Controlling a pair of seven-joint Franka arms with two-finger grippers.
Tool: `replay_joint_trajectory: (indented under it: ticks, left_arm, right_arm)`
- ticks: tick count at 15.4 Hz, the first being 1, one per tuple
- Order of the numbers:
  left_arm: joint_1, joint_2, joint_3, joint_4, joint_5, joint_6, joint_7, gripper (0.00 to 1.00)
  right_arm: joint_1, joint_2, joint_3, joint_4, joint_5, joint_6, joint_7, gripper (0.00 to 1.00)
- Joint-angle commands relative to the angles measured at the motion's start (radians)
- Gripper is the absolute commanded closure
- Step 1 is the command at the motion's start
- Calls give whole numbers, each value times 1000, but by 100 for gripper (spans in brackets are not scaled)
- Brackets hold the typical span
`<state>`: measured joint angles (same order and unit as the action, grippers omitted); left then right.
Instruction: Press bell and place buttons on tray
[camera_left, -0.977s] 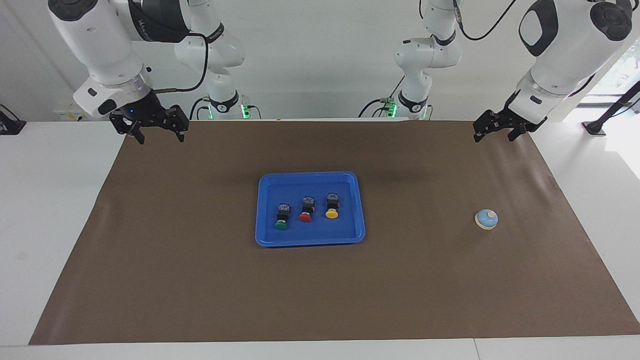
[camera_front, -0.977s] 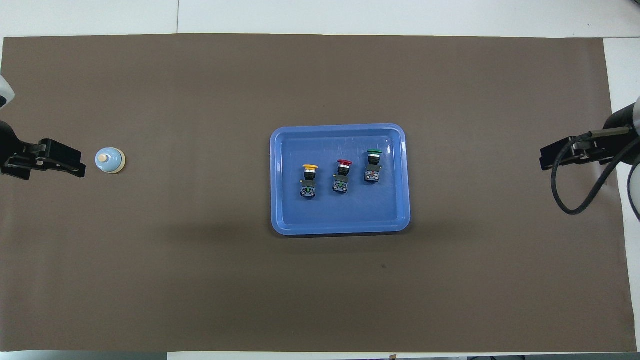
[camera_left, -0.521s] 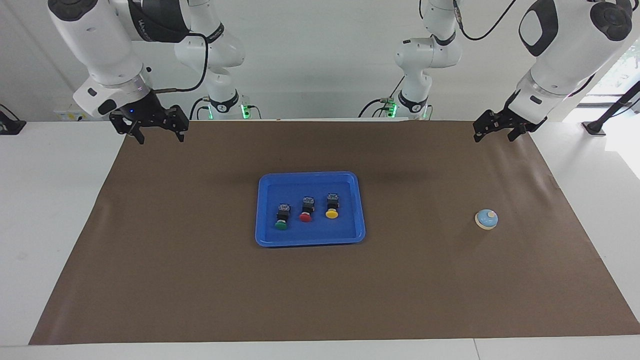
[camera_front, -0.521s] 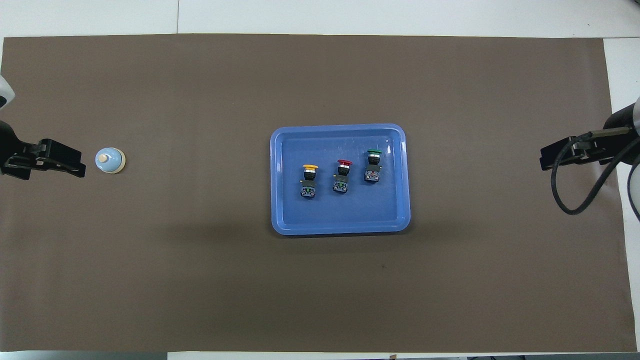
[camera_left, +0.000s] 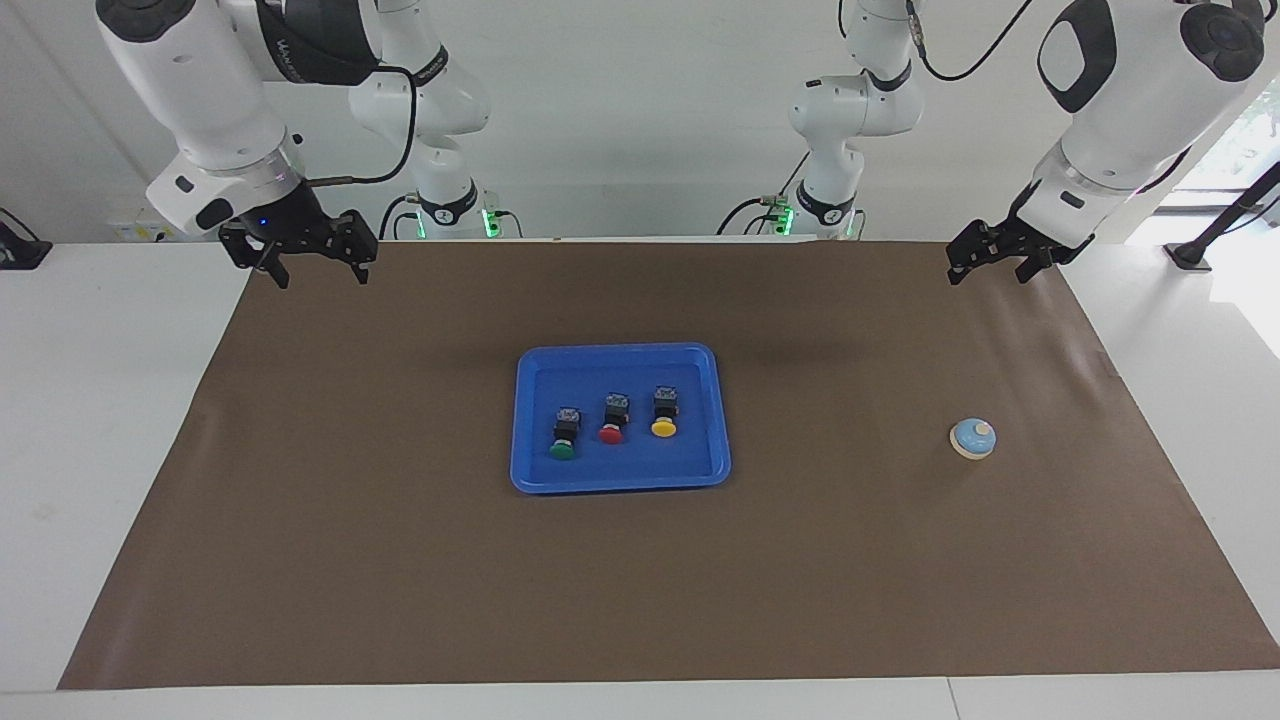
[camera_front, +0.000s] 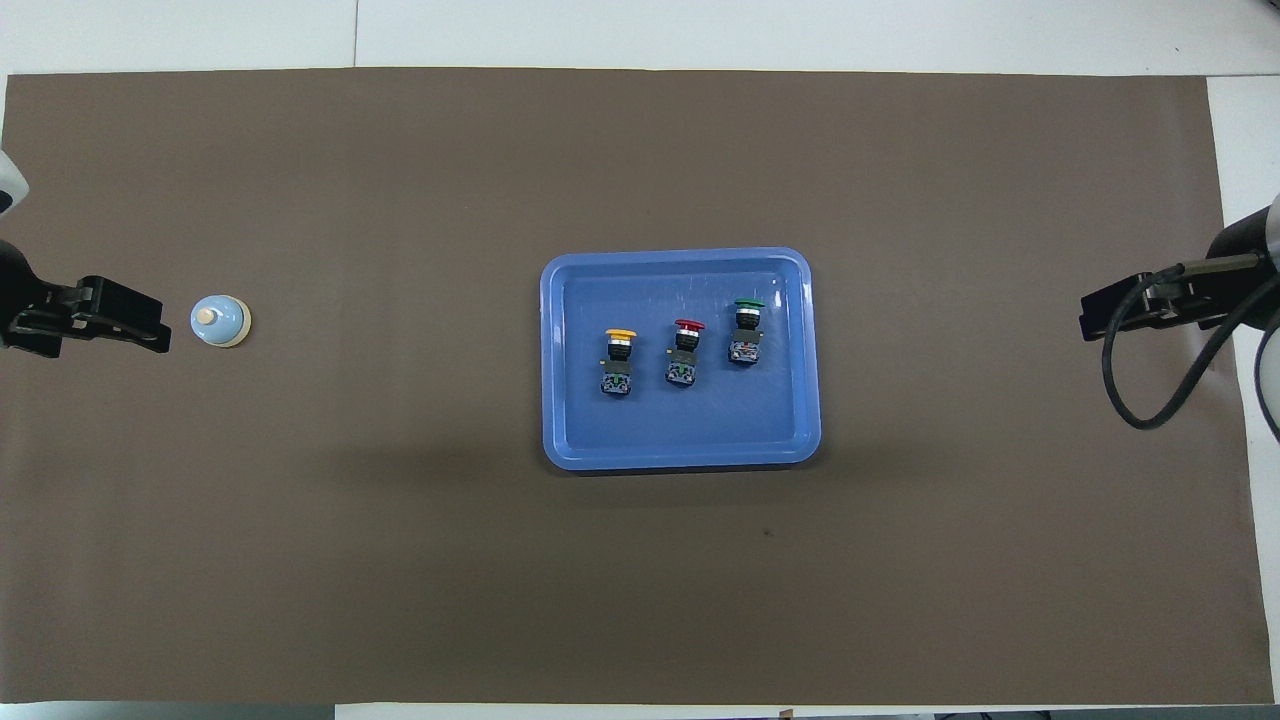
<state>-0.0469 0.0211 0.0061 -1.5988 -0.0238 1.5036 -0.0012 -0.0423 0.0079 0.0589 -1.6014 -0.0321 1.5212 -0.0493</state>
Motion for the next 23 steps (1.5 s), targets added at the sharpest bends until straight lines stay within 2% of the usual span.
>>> replay_joint_trajectory:
  ticks: [1,2,4,7,12,16,23]
  left_arm:
    - [2,-18,6,-42,-2,93,-11,90]
    - [18,-29,6,-73,-2,110,-14,100]
    - [39,-23,6,-102,-2,151,-13,100]
    - [68,25,8,-136,-2,233,-5,100]
    - [105,140,11,-193,-1,415,-6,100]
    - [122,143,11,-318,-1,598,-5,100]
    - [124,233,11,-340,-1,718,-2,100]
  right_arm:
    - [-7,-16,1,-15,12,4,-21,0]
    - [-7,-16,-1,-15,12,4,-21,0]
    - [-7,-16,1,-15,12,4,-21,0]
    - [-7,-16,1,-15,12,4,-21,0]
    - [-7,-16,1,-15,12,4,-21,0]
    - [-7,-16,1,-15,14,4,-21,0]
    - [-7,-16,1,-15,12,4,-21,0]
